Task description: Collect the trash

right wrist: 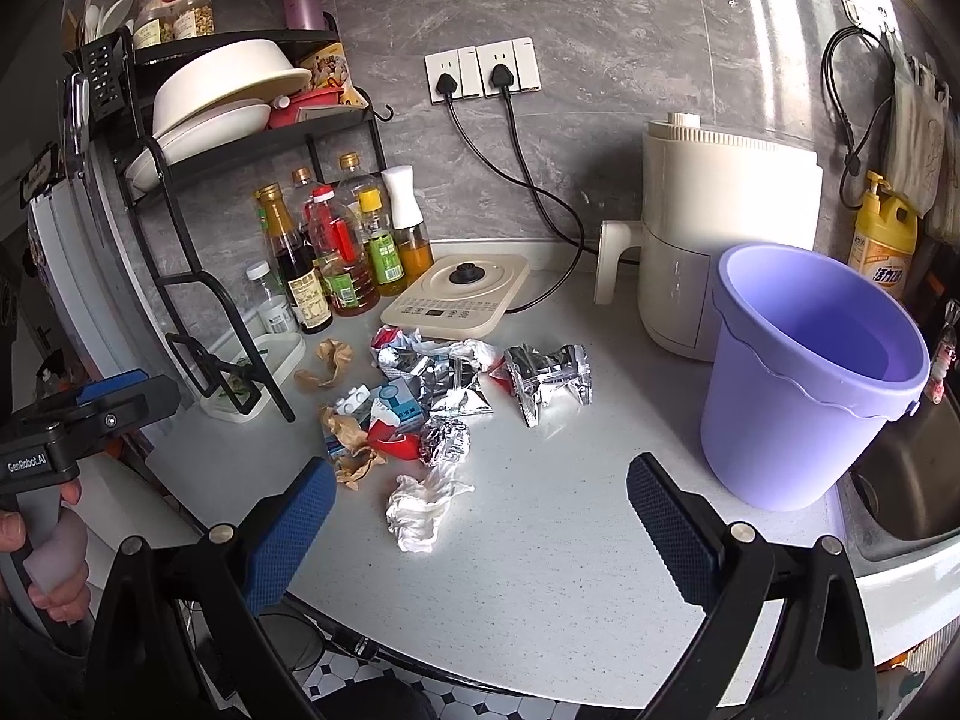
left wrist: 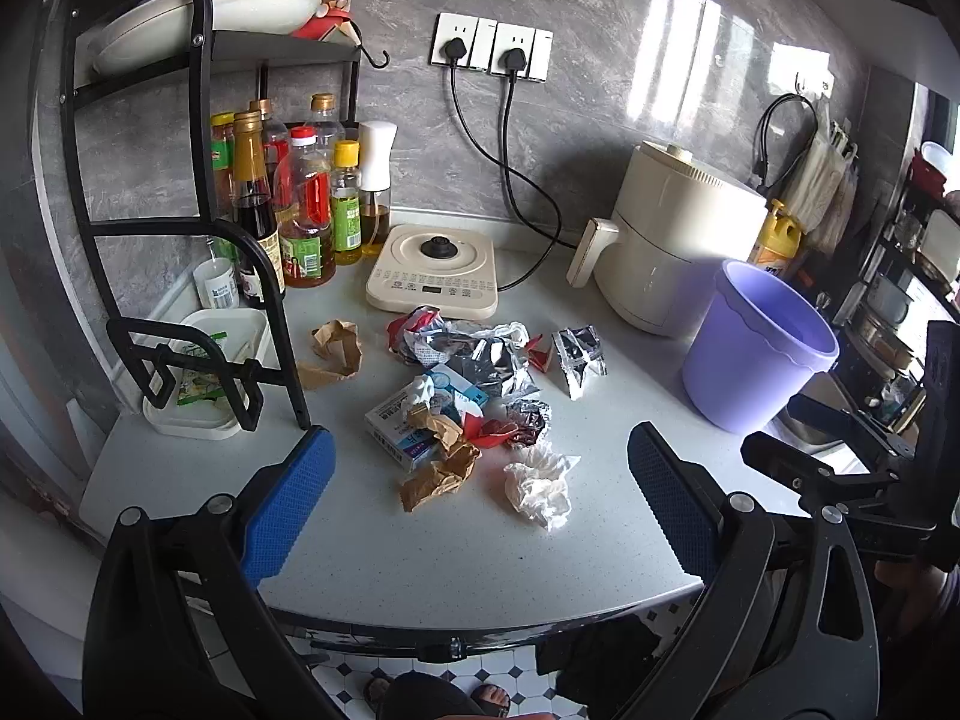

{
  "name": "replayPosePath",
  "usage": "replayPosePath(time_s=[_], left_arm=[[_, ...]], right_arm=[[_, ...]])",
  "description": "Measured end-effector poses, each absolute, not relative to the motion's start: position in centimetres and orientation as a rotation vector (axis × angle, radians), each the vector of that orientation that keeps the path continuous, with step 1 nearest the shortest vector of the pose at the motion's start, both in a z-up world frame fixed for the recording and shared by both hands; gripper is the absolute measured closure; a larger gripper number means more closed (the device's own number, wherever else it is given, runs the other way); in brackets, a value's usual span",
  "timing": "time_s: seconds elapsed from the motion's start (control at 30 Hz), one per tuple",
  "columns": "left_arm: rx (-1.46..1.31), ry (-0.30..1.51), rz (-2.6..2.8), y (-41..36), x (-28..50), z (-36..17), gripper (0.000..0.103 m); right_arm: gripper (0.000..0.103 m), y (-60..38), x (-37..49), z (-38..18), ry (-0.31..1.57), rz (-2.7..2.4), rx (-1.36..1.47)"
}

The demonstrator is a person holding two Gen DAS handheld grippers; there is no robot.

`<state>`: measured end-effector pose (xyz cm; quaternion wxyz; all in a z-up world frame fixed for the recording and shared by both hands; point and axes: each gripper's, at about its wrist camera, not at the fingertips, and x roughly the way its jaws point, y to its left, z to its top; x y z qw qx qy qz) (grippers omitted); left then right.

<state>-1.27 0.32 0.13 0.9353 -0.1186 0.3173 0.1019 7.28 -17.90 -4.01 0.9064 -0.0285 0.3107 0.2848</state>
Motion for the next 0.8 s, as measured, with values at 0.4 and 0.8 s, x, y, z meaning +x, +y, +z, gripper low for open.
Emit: replayPosePath(time_s=[0.4, 0.8], left_arm=[[-0.297, 0.727, 0.207, 5.2, 0.1, -3.4, 0.006], [-0.354, 0.848, 0.152, 8.9, 2.4, -8.2, 0.032]], right_arm=[[0.008, -13.8, 9.6, -6.7, 0.781, 0.656, -0.043], [0.018, -8.6, 11.3, -11.2, 0.935, 0.705, -0.120]])
